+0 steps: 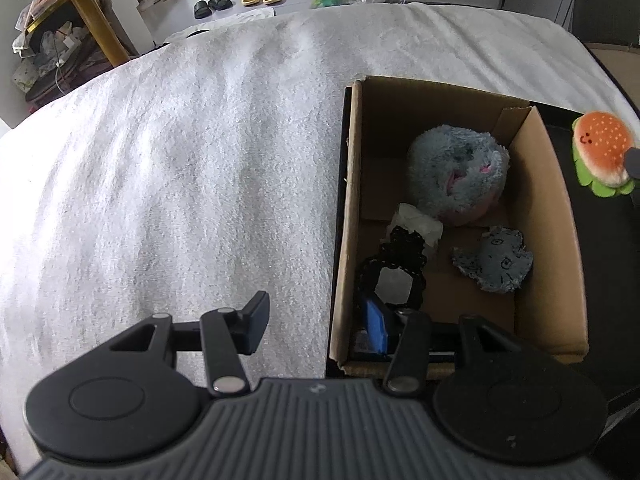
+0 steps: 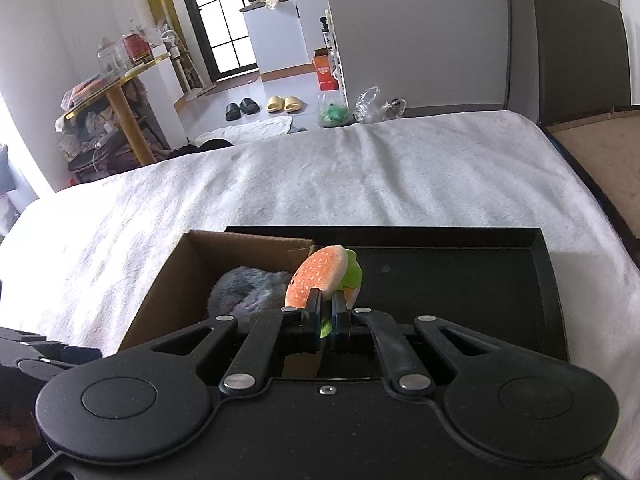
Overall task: Organize soft objects
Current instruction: 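Carry the hamburger plush with the right tool and release it into the box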
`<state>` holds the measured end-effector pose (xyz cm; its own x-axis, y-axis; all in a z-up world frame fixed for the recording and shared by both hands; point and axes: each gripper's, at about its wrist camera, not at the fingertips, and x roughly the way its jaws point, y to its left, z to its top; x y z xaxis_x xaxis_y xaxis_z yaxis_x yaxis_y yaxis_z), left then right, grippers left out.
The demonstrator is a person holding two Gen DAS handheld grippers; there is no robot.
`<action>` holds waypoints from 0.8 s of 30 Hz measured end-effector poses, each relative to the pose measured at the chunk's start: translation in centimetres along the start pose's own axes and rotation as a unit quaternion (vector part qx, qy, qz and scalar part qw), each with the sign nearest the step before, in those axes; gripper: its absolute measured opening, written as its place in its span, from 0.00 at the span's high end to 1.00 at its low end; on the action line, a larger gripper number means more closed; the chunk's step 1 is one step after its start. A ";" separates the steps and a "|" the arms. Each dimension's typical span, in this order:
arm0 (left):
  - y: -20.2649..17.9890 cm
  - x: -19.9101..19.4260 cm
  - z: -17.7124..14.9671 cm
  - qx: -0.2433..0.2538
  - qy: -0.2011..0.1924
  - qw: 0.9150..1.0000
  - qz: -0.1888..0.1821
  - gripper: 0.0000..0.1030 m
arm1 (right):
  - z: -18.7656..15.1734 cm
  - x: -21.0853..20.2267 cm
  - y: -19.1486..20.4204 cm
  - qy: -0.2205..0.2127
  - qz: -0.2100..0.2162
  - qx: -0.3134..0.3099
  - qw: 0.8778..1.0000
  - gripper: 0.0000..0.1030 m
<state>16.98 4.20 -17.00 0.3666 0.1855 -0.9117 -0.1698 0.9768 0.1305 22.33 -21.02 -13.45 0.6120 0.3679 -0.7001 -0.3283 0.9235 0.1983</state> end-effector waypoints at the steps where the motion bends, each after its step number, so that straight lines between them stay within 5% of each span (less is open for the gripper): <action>1: 0.1 0.0 -0.1 0.000 0.000 1.000 -0.002 0.52 | -0.1 0.0 0.3 0.001 0.000 -0.001 1.000 0.96; 15: 0.5 1.0 -0.3 0.007 0.017 0.999 -0.033 0.53 | -0.6 -0.6 3.4 0.011 0.000 -0.025 1.000 0.96; 24: 0.8 1.6 -0.5 0.010 0.028 0.997 -0.072 0.64 | -1.6 -0.3 5.3 0.029 0.003 -0.044 0.999 0.96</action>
<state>16.92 5.22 -18.52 0.3348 0.0383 -0.9415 -0.1009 0.9949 0.0046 19.24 -16.40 -13.32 0.5677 0.3645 -0.7382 -0.3950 0.9073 0.1442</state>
